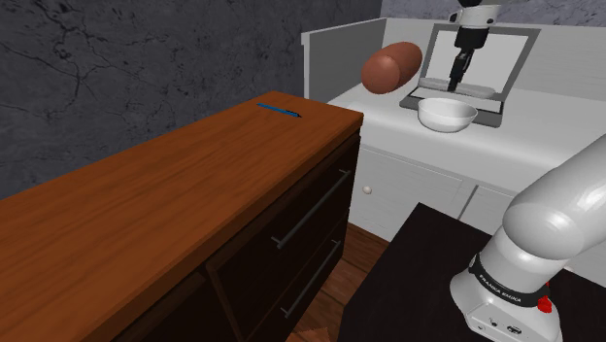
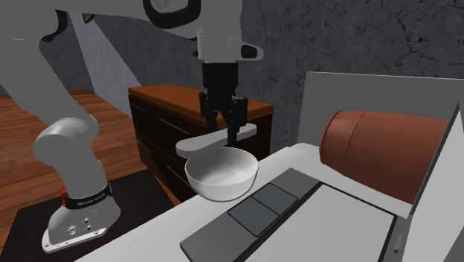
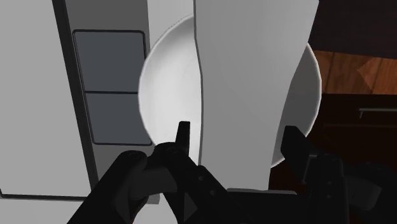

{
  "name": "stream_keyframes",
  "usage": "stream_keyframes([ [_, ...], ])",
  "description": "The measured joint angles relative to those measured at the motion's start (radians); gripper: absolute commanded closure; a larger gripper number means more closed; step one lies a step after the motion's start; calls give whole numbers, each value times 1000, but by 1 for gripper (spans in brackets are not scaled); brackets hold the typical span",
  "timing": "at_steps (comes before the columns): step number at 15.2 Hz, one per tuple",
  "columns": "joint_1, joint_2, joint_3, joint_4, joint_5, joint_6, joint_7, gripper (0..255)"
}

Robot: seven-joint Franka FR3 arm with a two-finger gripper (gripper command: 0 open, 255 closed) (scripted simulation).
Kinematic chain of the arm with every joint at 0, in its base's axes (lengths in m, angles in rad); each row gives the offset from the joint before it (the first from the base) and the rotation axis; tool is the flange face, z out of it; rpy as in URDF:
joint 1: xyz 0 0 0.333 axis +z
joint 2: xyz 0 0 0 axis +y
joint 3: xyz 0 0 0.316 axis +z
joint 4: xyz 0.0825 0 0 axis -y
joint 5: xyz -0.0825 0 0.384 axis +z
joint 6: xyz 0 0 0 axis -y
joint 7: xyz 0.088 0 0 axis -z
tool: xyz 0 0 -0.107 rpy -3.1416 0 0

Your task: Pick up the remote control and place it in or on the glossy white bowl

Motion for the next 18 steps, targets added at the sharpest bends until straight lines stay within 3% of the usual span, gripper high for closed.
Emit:
stream_keyframes([
  [10, -7, 9, -17, -131, -7, 139, 0, 255],
  [17, -7, 11, -20, -139, -6, 152, -2, 255],
  [18, -7, 11, -19, -139, -6, 153, -2, 0],
])
